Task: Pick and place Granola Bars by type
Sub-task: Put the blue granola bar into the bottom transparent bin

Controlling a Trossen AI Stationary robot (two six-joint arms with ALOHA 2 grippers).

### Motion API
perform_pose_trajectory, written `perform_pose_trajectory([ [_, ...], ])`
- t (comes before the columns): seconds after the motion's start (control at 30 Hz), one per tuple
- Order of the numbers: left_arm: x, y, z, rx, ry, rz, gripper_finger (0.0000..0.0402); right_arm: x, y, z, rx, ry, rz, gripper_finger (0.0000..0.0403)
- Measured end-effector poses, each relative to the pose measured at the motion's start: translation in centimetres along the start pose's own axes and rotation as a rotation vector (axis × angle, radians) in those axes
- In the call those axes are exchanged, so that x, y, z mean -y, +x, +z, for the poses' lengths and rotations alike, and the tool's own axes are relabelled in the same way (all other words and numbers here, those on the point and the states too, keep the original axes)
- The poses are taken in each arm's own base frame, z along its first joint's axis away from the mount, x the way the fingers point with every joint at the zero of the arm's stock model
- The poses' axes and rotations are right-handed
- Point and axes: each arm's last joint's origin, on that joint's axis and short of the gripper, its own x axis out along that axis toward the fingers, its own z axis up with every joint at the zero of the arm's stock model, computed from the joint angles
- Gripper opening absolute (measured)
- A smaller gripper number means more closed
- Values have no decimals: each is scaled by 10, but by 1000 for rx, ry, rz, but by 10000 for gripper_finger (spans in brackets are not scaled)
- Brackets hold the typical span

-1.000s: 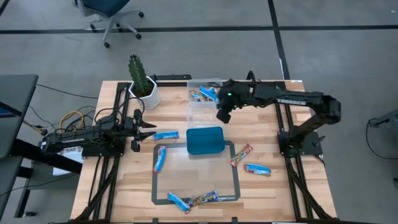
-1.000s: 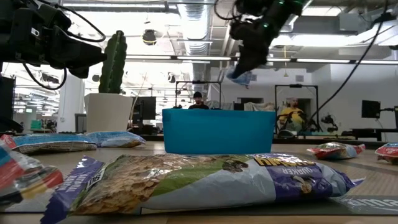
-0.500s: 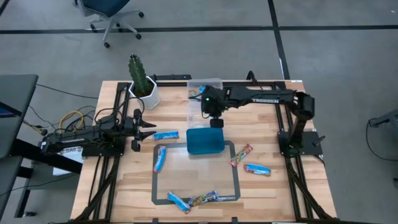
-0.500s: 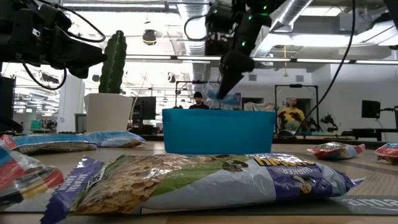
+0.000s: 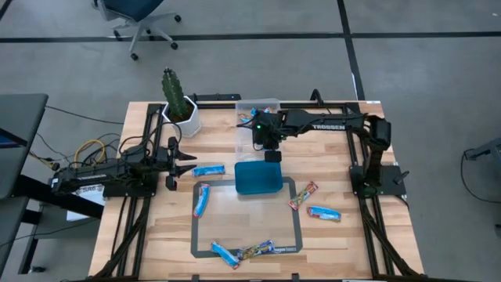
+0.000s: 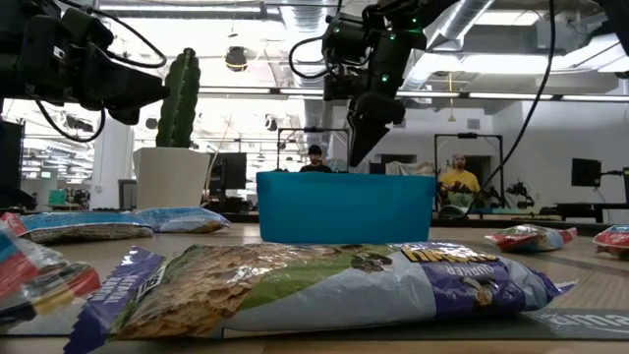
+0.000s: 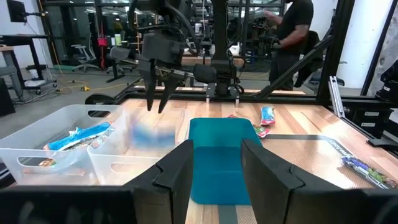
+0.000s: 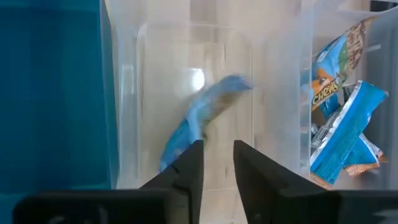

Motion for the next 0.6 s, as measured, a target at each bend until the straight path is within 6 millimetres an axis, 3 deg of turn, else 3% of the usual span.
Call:
perform_pose_trajectory([
  [0.3,0,0,0,-1,0,0,126,-3,-5,2,24,19,-9,127],
  [0.6,0,0,0,-1,0,1,126,-22,-60,12,207,96,-36,136],
])
